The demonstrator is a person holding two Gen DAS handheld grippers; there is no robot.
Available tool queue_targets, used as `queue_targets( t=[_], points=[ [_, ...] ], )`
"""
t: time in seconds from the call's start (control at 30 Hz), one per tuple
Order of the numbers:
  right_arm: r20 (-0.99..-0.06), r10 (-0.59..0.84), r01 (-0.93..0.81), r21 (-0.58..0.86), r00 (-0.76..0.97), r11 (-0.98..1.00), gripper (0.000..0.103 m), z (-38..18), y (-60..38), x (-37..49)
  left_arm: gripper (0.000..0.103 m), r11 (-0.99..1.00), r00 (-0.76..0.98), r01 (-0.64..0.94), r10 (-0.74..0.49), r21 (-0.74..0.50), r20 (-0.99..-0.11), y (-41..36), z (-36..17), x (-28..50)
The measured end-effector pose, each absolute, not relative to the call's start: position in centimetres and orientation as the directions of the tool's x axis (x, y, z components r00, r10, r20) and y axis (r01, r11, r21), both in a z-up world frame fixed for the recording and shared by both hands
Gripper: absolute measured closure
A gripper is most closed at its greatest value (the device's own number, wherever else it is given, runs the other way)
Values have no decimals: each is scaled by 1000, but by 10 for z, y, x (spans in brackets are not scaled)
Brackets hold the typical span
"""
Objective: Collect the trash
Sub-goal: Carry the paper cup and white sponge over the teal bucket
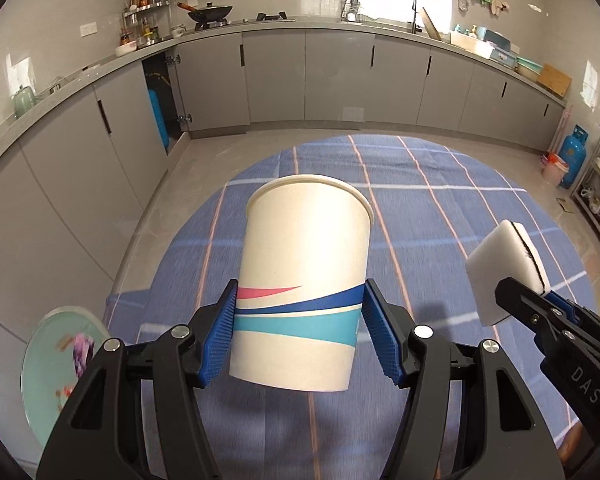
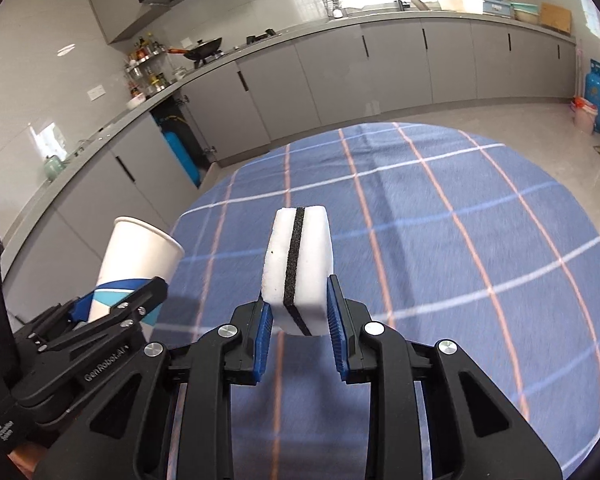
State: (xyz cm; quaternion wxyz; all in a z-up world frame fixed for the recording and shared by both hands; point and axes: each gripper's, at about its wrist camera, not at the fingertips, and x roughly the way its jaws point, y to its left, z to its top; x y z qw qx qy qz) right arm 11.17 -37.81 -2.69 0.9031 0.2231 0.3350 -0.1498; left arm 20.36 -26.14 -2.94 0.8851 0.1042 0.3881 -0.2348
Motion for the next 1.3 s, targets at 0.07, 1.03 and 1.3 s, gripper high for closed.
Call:
queue_targets(
  t=[0.07,1.03,1.3],
  points=[
    [-670,-110,410,308,735,859,76,-27,-368,103,43,870,590,494,-333,3,-736,-253,-30,193],
    [-679,35,242,308,733,920,76,-36,-258,82,43,934,620,354,-263,-36,-739,-135,-44,151],
    [-678,67,173,280,732,944,76,-31,-225,94,43,947,635,317,-250,-48,-731,-103,-43,153]
  ],
)
